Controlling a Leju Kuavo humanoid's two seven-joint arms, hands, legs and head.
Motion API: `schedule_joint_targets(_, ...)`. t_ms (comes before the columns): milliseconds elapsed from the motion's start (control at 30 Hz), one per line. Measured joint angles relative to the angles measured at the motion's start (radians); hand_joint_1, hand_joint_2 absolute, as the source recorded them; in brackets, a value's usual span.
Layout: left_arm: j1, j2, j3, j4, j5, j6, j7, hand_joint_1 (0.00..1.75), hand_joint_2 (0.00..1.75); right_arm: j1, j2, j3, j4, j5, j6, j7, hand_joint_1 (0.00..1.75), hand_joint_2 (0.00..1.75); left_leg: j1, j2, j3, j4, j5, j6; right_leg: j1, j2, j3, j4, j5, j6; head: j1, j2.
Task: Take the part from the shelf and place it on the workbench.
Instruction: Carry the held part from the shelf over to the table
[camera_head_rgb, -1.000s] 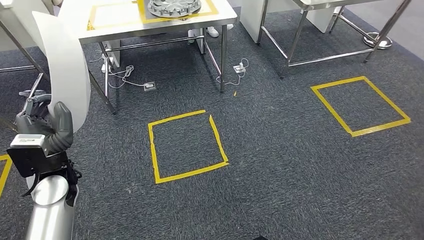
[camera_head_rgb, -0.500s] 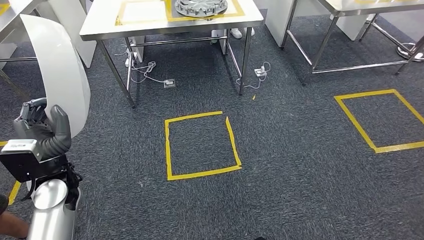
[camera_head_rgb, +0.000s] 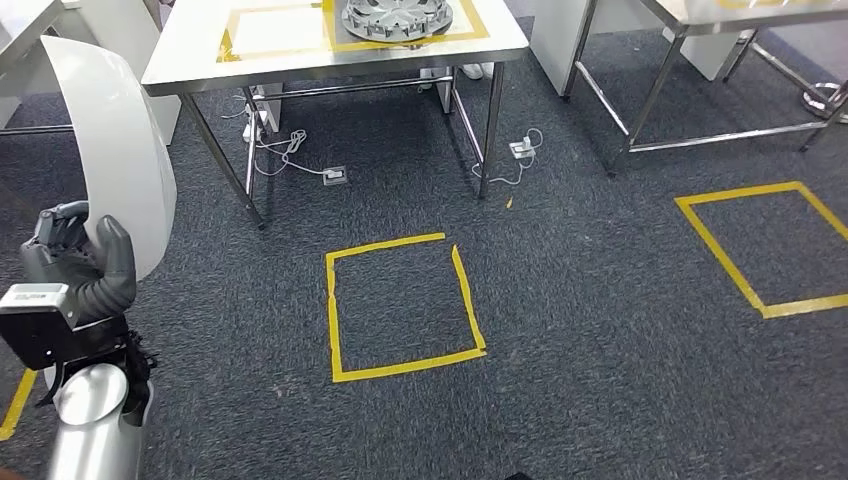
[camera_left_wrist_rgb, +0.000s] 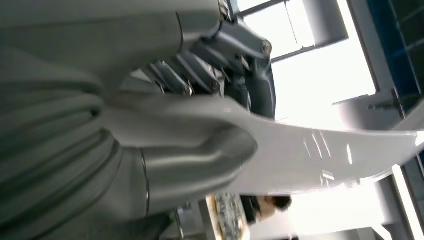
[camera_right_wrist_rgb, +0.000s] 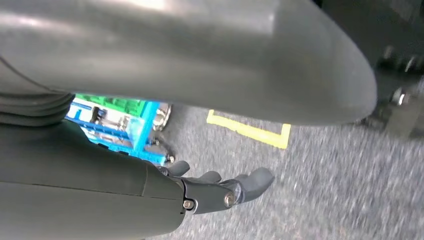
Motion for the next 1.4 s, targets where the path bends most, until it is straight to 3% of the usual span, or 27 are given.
schedule_joint_targets(67, 0.000, 0.002, 0.000, -0.005, 0.000, -0.001, -0.001, 1.75, 1.75, -0.001, 0.002, 0.000, 0.000, -0.001, 0.001, 0.000, 0.00, 0.00, 0.004, -0.005, 0.021, -0.017, -0.019, 0.011, 0.001, -0.001, 0.005, 0.015, 0.012, 0.011, 0.001, 0.000)
schedule_joint_targets(100, 0.000, 0.003, 0.000, -0.006, 0.001, -0.002, -0.001, 1.75, 1.75, -0.002, 0.003, 0.000, 0.000, -0.001, 0.002, 0.000, 0.00, 0.00, 0.007, -0.006, 0.037, -0.026, -0.027, 0.016, 0.001, -0.001, -0.011, 0.051, 0.021, 0.016, 0.002, 0.000)
schedule_joint_targets(167, 0.002, 0.004, 0.000, -0.005, 0.002, -0.004, -0.002, 1.75, 1.75, -0.002, 0.003, 0.000, 0.000, -0.001, 0.003, -0.005, 0.00, 0.00, 0.013, -0.008, 0.070, -0.042, -0.042, 0.022, 0.000, 0.001, -0.090, 0.168, 0.016, 0.024, 0.004, 0.000)
schedule_joint_targets(233, 0.006, 0.004, 0.000, -0.001, 0.002, -0.006, -0.002, 1.75, 1.75, 0.001, 0.003, -0.001, 0.000, -0.001, 0.003, -0.011, 0.00, 0.00, 0.016, -0.009, 0.099, -0.049, -0.062, 0.023, -0.001, 0.002, -0.188, 0.267, -0.032, 0.031, 0.006, 0.000)
schedule_joint_targets(267, 0.009, 0.004, 0.000, 0.000, 0.002, -0.007, -0.002, 1.75, 1.75, 0.003, 0.003, -0.001, 0.000, -0.002, 0.004, -0.012, 0.00, 0.00, 0.017, -0.011, 0.115, -0.050, -0.075, 0.022, -0.001, 0.002, -0.225, 0.282, -0.054, 0.032, 0.006, 0.000)
schedule_joint_targets(300, 0.011, 0.004, 0.000, 0.002, 0.002, -0.007, -0.002, 1.75, 1.75, 0.006, 0.003, -0.002, 0.000, -0.002, 0.004, -0.012, 0.00, 0.00, 0.018, -0.012, 0.132, -0.050, -0.087, 0.020, -0.002, 0.002, -0.249, 0.269, -0.058, 0.032, 0.006, 0.000)
schedule_joint_targets(333, 0.012, 0.004, 0.000, 0.003, 0.001, -0.008, -0.002, 1.75, 1.75, 0.009, 0.003, -0.002, 0.000, -0.003, 0.004, -0.011, 0.00, 0.00, 0.020, -0.014, 0.150, -0.050, -0.101, 0.017, -0.002, 0.002, -0.262, 0.232, -0.034, 0.032, 0.007, 0.000)
schedule_joint_targets(433, 0.012, 0.003, -0.001, 0.009, 0.000, -0.009, -0.002, 1.75, 1.75, 0.017, 0.004, -0.005, 0.002, -0.006, 0.006, -0.015, 0.00, 0.00, 0.019, -0.017, 0.194, -0.045, -0.139, 0.003, 0.000, 0.000, -0.268, 0.068, 0.160, 0.022, 0.007, 0.000)
schedule_joint_targets(467, 0.011, 0.003, -0.001, 0.012, 0.000, -0.011, -0.001, 1.75, 1.75, 0.018, 0.004, -0.007, 0.003, -0.008, 0.008, -0.018, 0.00, 0.00, 0.018, -0.018, 0.200, -0.044, -0.151, -0.004, 0.002, 0.000, -0.268, 0.041, 0.206, 0.014, 0.007, 0.000)
schedule_joint_targets(500, 0.010, 0.003, -0.002, 0.014, -0.001, -0.012, -0.001, 1.75, 1.75, 0.018, 0.004, -0.009, 0.004, -0.009, 0.010, -0.019, 0.00, 0.00, 0.016, -0.019, 0.205, -0.041, -0.159, -0.012, 0.004, 0.000, -0.268, 0.033, 0.224, 0.006, 0.007, 0.000)
schedule_joint_targets(567, 0.003, 0.003, -0.003, 0.014, -0.002, -0.014, 0.000, 1.75, 1.75, 0.014, 0.007, -0.011, 0.005, -0.011, 0.013, -0.011, 0.00, 0.00, 0.016, -0.017, 0.214, -0.037, -0.167, -0.024, 0.004, 0.001, -0.254, 0.034, 0.220, -0.013, 0.006, 0.000)
schedule_joint_targets(633, -0.004, 0.004, -0.004, 0.014, -0.004, -0.016, -0.002, 1.75, 1.75, 0.010, 0.008, -0.013, 0.005, -0.012, 0.015, 0.001, 0.00, 0.00, 0.018, -0.010, 0.201, 0.010, -0.181, -0.033, 0.001, 0.002, -0.234, 0.028, 0.211, -0.028, 0.004, 0.000)
schedule_joint_targets(700, -0.008, 0.004, -0.005, 0.016, -0.006, -0.019, -0.002, 1.75, 1.75, 0.007, 0.009, -0.015, 0.005, -0.014, 0.020, 0.005, 0.00, 0.00, 0.019, -0.004, 0.135, 0.125, -0.227, -0.040, 0.001, 0.003, -0.218, 0.025, 0.199, -0.036, 0.001, 0.000)
schedule_joint_targets(767, -0.008, 0.004, -0.005, 0.019, -0.006, -0.021, -0.001, 1.75, 1.75, 0.006, 0.010, -0.018, 0.005, -0.016, 0.024, 0.005, 0.00, 0.00, 0.019, -0.003, 0.059, 0.224, -0.264, -0.043, 0.003, 0.005, -0.207, 0.026, 0.187, -0.038, 0.001, 0.000)
schedule_joint_targets(800, -0.008, 0.005, -0.005, 0.020, -0.006, -0.022, 0.000, 1.75, 1.75, 0.006, 0.010, -0.019, 0.005, -0.017, 0.026, 0.005, 0.00, 0.00, 0.019, -0.003, 0.040, 0.231, -0.256, -0.042, 0.003, 0.006, -0.200, 0.026, 0.181, -0.038, 0.001, 0.000)
schedule_joint_targets(833, -0.009, 0.005, -0.005, 0.020, -0.006, -0.022, 0.000, 1.75, 1.75, 0.006, 0.011, -0.020, 0.005, -0.018, 0.028, 0.006, 0.00, 0.00, 0.018, -0.002, 0.039, 0.200, -0.221, -0.038, 0.004, 0.006, -0.192, 0.027, 0.175, -0.037, 0.001, 0.000)
schedule_joint_targets(900, -0.013, 0.005, -0.005, 0.021, -0.006, -0.024, 0.000, 1.75, 1.75, 0.005, 0.014, -0.022, 0.005, -0.019, 0.033, 0.006, 0.00, 0.00, 0.016, -0.001, 0.071, 0.075, -0.121, -0.028, 0.006, 0.008, -0.174, 0.026, 0.164, -0.033, 0.002, 0.000)
schedule_joint_targets(967, -0.019, 0.005, -0.006, 0.022, -0.006, -0.025, 0.000, 1.75, 1.75, 0.003, 0.017, -0.024, 0.005, -0.019, 0.037, 0.004, 0.00, 0.00, 0.011, 0.001, 0.095, -0.016, -0.081, -0.016, 0.008, 0.010, -0.168, 0.027, 0.157, -0.025, 0.001, 0.000)
schedule_joint_targets(1033, -0.022, 0.005, -0.006, 0.023, -0.006, -0.026, 0.001, 1.75, 1.75, 0.002, 0.019, -0.026, 0.005, -0.020, 0.040, 0.002, 0.00, 0.00, 0.006, 0.002, 0.099, -0.032, -0.083, -0.008, 0.008, 0.010, -0.169, 0.026, 0.152, -0.013, 0.000, 0.000)
schedule_joint_targets(1133, -0.025, 0.004, -0.006, 0.020, -0.008, -0.029, 0.001, 1.75, 1.75, 0.001, 0.022, -0.027, 0.005, -0.019, 0.042, 0.002, 0.00, 0.00, 0.016, 0.002, 0.113, -0.044, -0.069, 0.007, 0.009, 0.010, -0.180, 0.056, 0.129, 0.005, 0.002, 0.000)
schedule_joint_targets(1233, -0.031, 0.002, -0.006, 0.019, -0.009, -0.031, 0.002, 1.75, 1.75, 0.001, 0.022, -0.028, 0.005, -0.019, 0.045, -0.001, 0.00, 0.00, 0.018, 0.003, 0.122, -0.047, -0.074, 0.019, 0.004, 0.010, -0.278, 0.229, 0.063, 0.021, 0.008, 0.000)
schedule_joint_targets(1267, -0.031, 0.001, -0.006, 0.020, -0.009, -0.031, 0.003, 1.75, 1.75, 0.002, 0.022, -0.028, 0.005, -0.019, 0.047, -0.002, 0.00, 0.00, 0.018, 0.002, 0.124, -0.046, -0.078, 0.020, 0.003, 0.010, -0.313, 0.281, 0.054, 0.024, 0.008, 0.000)
schedule_joint_targets(1300, -0.030, 0.001, -0.006, 0.020, -0.009, -0.031, 0.004, 1.75, 1.75, 0.003, 0.022, -0.029, 0.005, -0.019, 0.048, -0.002, 0.00, 0.00, 0.018, 0.001, 0.127, -0.045, -0.082, 0.020, 0.001, 0.010, -0.332, 0.299, 0.064, 0.027, 0.009, 0.000)
schedule_joint_targets(1333, -0.030, 0.001, -0.006, 0.020, -0.009, -0.032, 0.004, 1.75, 1.75, 0.003, 0.022, -0.029, 0.005, -0.019, 0.050, -0.002, 0.00, 0.00, 0.018, 0.000, 0.132, -0.043, -0.088, 0.018, 0.000, 0.010, -0.333, 0.279, 0.092, 0.028, 0.009, 0.000)
schedule_joint_targets(1400, -0.031, 0.000, -0.006, 0.020, -0.009, -0.032, 0.004, 1.75, 1.75, 0.003, 0.022, -0.029, 0.005, -0.019, 0.051, -0.002, 0.00, 0.00, 0.019, -0.002, 0.146, -0.040, -0.103, 0.012, -0.003, 0.009, -0.285, 0.155, 0.172, 0.027, 0.009, 0.000)
